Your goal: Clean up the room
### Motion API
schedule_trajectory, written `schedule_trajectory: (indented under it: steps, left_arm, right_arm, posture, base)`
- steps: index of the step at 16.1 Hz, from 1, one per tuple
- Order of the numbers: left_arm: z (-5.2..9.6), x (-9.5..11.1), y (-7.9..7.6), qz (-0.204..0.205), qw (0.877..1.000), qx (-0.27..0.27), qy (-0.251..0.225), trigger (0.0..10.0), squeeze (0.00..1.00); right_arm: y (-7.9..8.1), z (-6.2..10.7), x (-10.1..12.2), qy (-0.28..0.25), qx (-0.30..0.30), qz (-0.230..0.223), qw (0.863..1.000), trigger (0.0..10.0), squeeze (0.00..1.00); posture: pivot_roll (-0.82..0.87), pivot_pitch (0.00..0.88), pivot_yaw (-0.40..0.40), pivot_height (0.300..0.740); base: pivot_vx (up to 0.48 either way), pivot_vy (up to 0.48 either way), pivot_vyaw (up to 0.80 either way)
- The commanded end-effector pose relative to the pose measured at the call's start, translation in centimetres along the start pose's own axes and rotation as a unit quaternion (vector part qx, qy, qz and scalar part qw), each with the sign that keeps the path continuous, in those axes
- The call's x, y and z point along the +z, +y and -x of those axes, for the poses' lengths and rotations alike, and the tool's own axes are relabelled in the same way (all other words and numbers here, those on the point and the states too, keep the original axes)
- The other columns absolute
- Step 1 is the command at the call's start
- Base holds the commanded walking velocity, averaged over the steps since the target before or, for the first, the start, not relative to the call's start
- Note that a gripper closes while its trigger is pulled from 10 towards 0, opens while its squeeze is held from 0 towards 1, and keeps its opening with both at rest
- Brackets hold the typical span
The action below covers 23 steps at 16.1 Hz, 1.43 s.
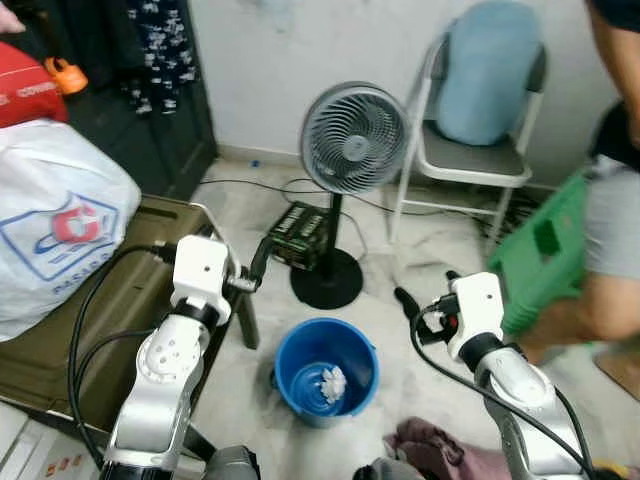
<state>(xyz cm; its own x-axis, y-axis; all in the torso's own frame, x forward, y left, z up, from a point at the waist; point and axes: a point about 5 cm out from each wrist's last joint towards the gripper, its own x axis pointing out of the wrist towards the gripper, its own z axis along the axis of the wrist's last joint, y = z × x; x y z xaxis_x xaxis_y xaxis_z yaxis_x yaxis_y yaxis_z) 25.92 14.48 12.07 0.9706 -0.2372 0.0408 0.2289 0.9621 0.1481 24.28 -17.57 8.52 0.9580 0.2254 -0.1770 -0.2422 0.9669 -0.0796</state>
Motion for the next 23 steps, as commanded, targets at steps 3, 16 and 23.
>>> schedule_trajectory:
  steps: [3, 16, 23]
  left_arm:
    - [-0.1, 0.4, 0.1, 0.001, 1.000, 0.001, -0.018, 10.0, 0.00]
    - [1.5, -0.1, 0.0, 0.048, 0.999, 0.003, -0.005, 10.0, 0.00]
    - [0.8, 0.1, -0.5, 0.047, 0.999, -0.009, -0.012, 10.0, 0.00]
  right_arm:
    - [-1.1, -0.1, 2.0, -0.050, -0.088, 0.018, 0.995, 10.0, 0.00]
    - [-1.3, 0.5, 2.8, -0.041, -0.193, 0.038, 0.980, 10.0, 0.00]
    - [-0.1, -0.4, 4.1, -0.073, -0.148, -0.012, 0.986, 10.0, 0.00]
  posture:
    - [-0.04, 0.000, -0.059, 0.740]
    - [-0.07, 0.000, -0.041, 0.740]
    - [-0.07, 0.012, -0.054, 0.740]
  base:
    - [0.000, 0.000, 0.00]
    - [0.000, 0.000, 0.00]
    - [0.000, 0.000, 0.20]
